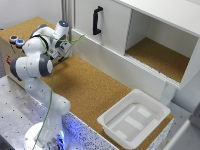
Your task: Grasp the drawer handle and open it
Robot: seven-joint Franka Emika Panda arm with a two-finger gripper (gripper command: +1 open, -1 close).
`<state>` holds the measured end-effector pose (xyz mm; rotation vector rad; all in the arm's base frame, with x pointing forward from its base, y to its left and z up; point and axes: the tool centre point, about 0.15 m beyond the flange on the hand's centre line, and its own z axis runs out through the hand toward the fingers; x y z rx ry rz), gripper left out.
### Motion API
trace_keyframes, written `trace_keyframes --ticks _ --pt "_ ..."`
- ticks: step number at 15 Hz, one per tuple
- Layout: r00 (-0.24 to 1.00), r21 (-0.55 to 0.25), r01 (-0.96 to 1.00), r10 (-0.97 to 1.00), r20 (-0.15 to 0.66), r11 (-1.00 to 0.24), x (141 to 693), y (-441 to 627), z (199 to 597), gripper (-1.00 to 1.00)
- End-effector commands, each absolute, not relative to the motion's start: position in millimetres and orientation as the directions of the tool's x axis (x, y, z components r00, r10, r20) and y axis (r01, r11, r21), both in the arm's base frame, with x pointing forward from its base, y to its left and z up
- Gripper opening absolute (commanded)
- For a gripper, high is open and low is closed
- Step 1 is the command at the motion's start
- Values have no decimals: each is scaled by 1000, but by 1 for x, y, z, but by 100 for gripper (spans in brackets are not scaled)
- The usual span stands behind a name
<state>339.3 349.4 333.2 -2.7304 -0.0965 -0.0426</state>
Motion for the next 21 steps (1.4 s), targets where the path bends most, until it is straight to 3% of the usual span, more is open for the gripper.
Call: trace_keyframes --ticks 1,4,5,16,21 --pt "1000 -521 18 5 27 -853 351 341 303 100" --pt "1000 -538 11 11 3 -843 345 339 293 100" --pt "1000 -523 20 18 9 -852 345 340 292 -100" --pt "994 -530 102 103 27 -842 350 361 296 -100" --pt "999 -540 44 37 25 -840 347 332 295 -100"
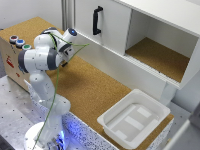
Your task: Grasp the drawer handle and open it
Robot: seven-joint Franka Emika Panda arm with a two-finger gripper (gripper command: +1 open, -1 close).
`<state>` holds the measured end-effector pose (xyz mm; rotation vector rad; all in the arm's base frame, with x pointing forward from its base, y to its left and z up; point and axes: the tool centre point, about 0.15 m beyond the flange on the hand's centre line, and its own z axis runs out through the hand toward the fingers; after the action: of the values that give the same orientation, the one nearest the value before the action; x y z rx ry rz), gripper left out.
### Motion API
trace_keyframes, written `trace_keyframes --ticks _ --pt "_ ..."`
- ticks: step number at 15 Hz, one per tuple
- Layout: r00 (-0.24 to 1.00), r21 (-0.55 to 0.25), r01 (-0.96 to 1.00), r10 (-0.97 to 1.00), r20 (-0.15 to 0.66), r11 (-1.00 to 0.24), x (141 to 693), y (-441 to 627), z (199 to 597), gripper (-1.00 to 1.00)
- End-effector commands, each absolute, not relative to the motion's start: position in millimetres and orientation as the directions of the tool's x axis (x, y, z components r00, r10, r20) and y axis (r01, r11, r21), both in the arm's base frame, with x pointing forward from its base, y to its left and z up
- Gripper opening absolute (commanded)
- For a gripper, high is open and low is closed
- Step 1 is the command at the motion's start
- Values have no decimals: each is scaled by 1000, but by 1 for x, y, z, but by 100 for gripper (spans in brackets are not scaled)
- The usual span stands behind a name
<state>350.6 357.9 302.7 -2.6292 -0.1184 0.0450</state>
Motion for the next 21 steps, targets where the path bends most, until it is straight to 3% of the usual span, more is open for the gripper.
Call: trace_keyframes --ticks 1,21 --pt "1000 -547 31 22 23 -836 347 324 294 -100" --pt "994 -514 -89 -113 14 -853 386 138 285 -100"
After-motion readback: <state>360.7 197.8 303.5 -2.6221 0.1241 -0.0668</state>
